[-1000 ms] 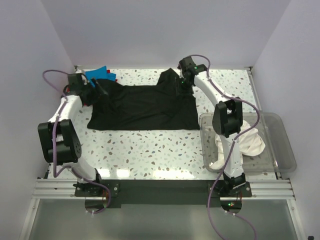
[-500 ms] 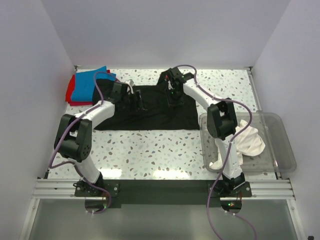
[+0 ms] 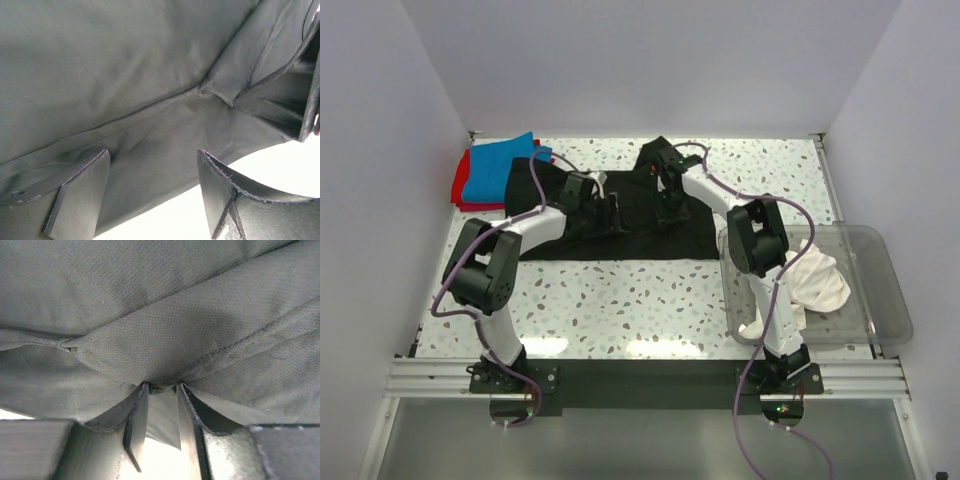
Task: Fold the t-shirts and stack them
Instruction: Fold the tshirt
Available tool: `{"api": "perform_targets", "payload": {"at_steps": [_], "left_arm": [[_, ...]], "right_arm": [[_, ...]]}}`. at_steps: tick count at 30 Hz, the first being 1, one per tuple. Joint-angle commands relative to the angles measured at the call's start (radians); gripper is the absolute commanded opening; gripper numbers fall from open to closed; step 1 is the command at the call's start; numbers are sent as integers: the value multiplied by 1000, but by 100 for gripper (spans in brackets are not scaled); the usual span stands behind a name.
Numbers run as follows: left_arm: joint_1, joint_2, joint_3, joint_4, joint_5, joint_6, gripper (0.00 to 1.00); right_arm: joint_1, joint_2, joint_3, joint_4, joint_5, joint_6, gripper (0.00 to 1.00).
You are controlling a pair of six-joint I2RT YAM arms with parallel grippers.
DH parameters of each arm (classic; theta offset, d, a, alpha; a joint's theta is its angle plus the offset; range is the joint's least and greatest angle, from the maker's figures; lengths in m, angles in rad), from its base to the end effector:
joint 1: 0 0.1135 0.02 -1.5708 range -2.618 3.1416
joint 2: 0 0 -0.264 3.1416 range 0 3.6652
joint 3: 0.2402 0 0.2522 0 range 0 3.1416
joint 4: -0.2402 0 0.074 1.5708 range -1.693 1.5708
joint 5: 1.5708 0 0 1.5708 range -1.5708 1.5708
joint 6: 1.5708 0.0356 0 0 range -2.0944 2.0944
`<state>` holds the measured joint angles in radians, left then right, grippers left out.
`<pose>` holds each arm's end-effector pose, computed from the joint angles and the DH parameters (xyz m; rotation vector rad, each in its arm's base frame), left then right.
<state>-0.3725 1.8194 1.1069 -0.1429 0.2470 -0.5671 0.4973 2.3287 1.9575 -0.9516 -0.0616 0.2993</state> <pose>0.3514 -0.1467 0.1727 -0.1285 2.5205 -0.7056 0.4194 0.2301 0.1661 -0.3006 2.9130 0.2247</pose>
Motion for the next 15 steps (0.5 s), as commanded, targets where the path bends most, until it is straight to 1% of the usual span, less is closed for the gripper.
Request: {"api": "perform_targets", "payload": {"at_steps": [1, 2, 3, 5, 6, 7, 11, 14, 15], "left_arm": [[-17, 11, -37, 68, 11, -22, 75], [-17, 8, -47, 74, 11, -24, 75], [-17, 3, -56, 75, 11, -24, 75], [-17, -9, -81, 78, 5, -24, 75], [-17, -11, -88, 77, -2, -20, 75], [-17, -15, -99, 77, -2, -19, 75], [-19, -14, -117, 81, 3, -10, 75], [-17, -6, -124, 80, -11, -1, 75], [-17, -5, -122, 78, -17, 6, 75]], "right_arm": [[4, 14, 26, 2, 16, 11, 32], [4, 17, 27, 2, 17, 9, 30], [6, 14, 24, 4, 19, 11, 24], [4, 8, 26, 1, 26, 11, 19], [4, 3, 27, 2, 34, 12, 13], [4, 0, 34, -4, 40, 11, 11], [4, 4, 79, -44, 49, 8, 9], [6, 4, 106, -62, 55, 3, 13], [6, 4, 113, -67, 57, -2, 15]]}}
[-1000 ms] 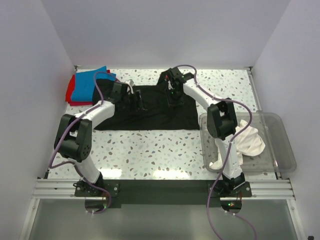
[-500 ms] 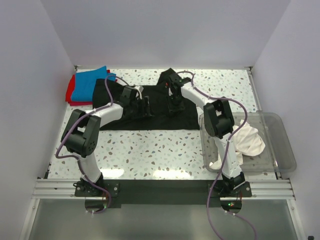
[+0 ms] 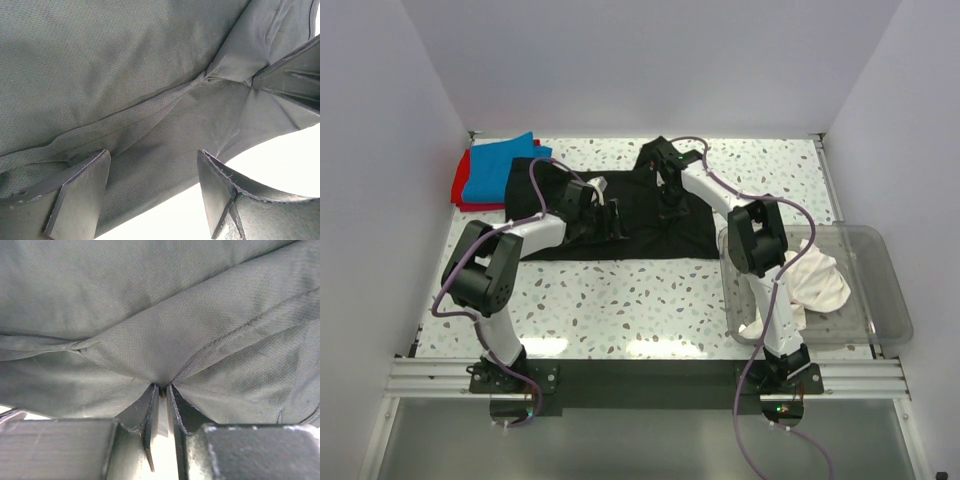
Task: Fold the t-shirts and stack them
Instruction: Fold the tshirt
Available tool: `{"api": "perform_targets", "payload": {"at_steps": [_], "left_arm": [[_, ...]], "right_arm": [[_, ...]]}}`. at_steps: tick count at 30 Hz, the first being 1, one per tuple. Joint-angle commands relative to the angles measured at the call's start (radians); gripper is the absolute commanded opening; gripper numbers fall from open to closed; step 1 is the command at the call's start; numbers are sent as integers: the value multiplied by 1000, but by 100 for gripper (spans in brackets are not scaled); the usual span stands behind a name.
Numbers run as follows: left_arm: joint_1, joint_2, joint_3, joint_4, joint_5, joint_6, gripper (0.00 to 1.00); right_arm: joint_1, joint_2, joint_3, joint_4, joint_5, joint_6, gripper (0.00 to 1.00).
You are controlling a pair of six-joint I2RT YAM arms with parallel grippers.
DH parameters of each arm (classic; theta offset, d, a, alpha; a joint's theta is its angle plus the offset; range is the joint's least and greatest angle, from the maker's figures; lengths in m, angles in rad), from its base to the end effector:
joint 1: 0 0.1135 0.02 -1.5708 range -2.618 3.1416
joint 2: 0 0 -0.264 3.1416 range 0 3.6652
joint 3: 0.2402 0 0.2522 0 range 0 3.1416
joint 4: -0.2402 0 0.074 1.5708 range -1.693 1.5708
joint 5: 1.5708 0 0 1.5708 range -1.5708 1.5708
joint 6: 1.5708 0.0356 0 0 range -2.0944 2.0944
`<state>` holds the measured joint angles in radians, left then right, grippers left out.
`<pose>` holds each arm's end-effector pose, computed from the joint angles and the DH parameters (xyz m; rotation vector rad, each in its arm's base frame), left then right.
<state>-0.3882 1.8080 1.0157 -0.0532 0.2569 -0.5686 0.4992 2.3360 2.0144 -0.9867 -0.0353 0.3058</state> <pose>0.3378 -0.1479 0.1567 -0.1038 2.5162 -0.7278 0.4232 0.2322 0.1776 -0.2874 2.8931 0.1975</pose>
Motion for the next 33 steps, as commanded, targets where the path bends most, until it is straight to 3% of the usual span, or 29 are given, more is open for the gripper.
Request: {"api": "perform_targets", "payload": {"at_steps": [1, 8, 11, 14, 19, 23, 33], "left_arm": [[-3, 7, -31, -13, -28, 9, 76], [-3, 19, -26, -13, -28, 10, 76], [-3, 22, -23, -11, -25, 7, 76], [-3, 24, -25, -10, -25, 6, 76], [-3, 33, -26, -11, -16, 4, 76], [-1, 28, -25, -20, -15, 6, 76], [-1, 10, -20, -33, -25, 1, 76]], "right_arm": [[2, -3, 61, -36, 32, -11, 16], [2, 8, 76, -46, 31, -19, 11], [2, 13, 90, -53, 28, -22, 0], [2, 9, 122, -55, 20, -22, 0], [1, 112, 314, -118, 8, -19, 0], [-2, 129, 362, -54, 0, 12, 0], [-28, -1, 253, 233, -6, 87, 50]]}}
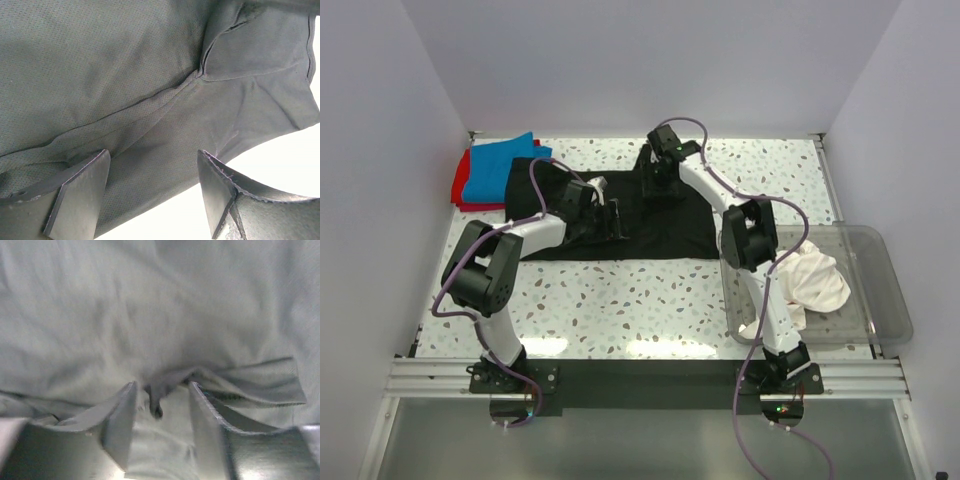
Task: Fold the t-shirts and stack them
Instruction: Fold the tshirt
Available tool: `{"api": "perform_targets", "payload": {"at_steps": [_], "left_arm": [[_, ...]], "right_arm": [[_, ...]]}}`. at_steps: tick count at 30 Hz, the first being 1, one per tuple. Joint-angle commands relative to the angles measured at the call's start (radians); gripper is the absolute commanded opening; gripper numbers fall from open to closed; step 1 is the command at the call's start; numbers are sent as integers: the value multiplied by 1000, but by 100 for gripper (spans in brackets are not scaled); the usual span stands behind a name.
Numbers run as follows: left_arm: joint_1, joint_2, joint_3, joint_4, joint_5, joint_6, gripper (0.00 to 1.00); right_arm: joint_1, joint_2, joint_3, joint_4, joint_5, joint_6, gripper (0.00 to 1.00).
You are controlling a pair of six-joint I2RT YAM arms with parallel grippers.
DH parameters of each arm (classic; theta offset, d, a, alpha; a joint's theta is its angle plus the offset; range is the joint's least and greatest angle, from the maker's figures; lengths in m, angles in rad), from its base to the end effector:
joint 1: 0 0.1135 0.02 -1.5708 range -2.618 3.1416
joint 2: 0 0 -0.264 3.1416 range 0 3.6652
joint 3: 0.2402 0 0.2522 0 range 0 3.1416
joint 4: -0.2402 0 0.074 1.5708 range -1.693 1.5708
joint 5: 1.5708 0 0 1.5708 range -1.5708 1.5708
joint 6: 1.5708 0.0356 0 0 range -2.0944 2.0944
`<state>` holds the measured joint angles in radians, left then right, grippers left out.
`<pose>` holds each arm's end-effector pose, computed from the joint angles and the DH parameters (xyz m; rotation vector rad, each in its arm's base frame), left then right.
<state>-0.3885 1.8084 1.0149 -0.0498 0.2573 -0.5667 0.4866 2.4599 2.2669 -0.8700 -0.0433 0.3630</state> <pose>0.3379 -0.1481 0.1566 -0.1003 2.5139 -0.7284 0.4679 0.2493 0.1960 -0.1803 2.6702 0.3390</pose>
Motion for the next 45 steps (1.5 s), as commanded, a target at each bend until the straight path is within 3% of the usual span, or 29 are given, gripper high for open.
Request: {"api": "perform_targets", "payload": {"at_steps": [1, 10, 23, 28, 38, 45], "left_arm": [[-1, 9, -19, -36, -26, -1, 76], [-3, -33, -18, -50, -53, 1, 76], [-1, -61, -39, -53, -59, -2, 77], [-1, -60, -52, -50, -58, -9, 77], [-1, -40, -33, -53, -56, -13, 77], [-1, -27, -21, -59, -52, -12, 77]], "right_arm": [[-20, -130, 5, 130, 2, 28, 52], [-37, -271, -112, 169, 40, 8, 64], [-39, -230, -213, 71, 25, 48, 66], [-39, -225, -230, 46, 62, 54, 66], [-39, -223, -325, 40, 49, 54, 57], [-39, -156, -273, 26, 59, 47, 56]]}}
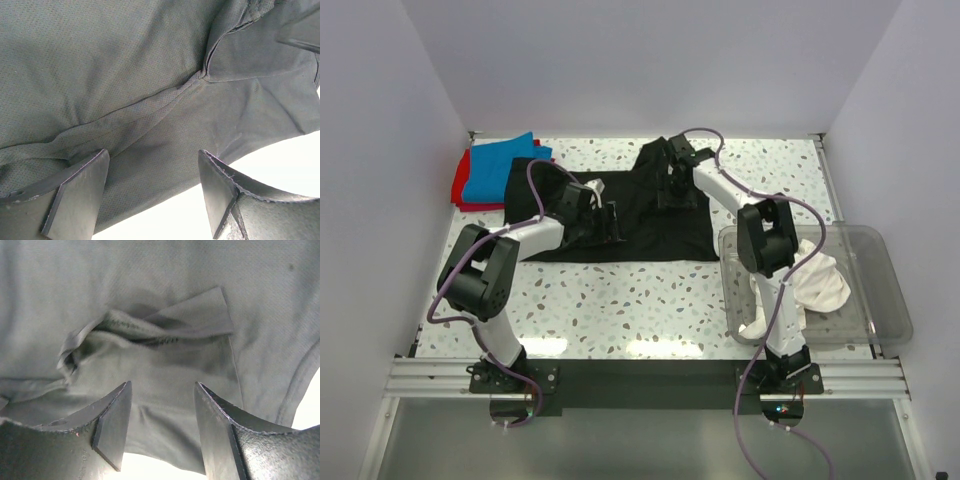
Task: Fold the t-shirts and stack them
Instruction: Fold the tshirt
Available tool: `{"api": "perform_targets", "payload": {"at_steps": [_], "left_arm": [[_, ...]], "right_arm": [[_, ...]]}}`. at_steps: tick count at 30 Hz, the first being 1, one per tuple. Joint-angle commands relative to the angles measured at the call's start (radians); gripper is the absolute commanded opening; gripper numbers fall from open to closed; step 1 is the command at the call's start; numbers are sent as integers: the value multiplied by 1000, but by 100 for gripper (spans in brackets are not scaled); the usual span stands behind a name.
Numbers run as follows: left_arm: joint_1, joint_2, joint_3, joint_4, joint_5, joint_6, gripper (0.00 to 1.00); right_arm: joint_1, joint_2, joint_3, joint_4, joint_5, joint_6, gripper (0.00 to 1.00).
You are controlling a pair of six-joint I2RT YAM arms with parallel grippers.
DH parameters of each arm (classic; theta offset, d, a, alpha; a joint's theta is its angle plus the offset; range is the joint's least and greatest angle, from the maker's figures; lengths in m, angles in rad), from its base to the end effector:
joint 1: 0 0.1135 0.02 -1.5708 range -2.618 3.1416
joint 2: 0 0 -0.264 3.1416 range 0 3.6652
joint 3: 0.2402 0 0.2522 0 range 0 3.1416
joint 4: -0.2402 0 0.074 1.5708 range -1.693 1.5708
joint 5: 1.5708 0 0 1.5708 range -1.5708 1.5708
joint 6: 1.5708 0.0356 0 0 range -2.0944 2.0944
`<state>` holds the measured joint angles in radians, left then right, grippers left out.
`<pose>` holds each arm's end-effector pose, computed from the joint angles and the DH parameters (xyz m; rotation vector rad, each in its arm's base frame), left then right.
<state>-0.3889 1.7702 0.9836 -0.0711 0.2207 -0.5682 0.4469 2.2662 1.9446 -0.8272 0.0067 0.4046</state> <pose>0.3292 -0.1433 0.1590 -0.1221 2.5215 -0.6807 0.4378 0.2096 0.1957 -0.0561 2.7444 0.2344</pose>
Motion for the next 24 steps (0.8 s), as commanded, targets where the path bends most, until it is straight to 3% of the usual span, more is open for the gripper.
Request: {"api": "perform_targets", "payload": {"at_steps": [1, 24], "left_arm": [[-1, 14, 12, -39, -15, -10, 77], [-1, 37, 7, -30, 5, -18, 78]], "right_arm": [[1, 47, 62, -24, 10, 3, 56], [-24, 216, 344, -17, 35, 42, 55]]}}
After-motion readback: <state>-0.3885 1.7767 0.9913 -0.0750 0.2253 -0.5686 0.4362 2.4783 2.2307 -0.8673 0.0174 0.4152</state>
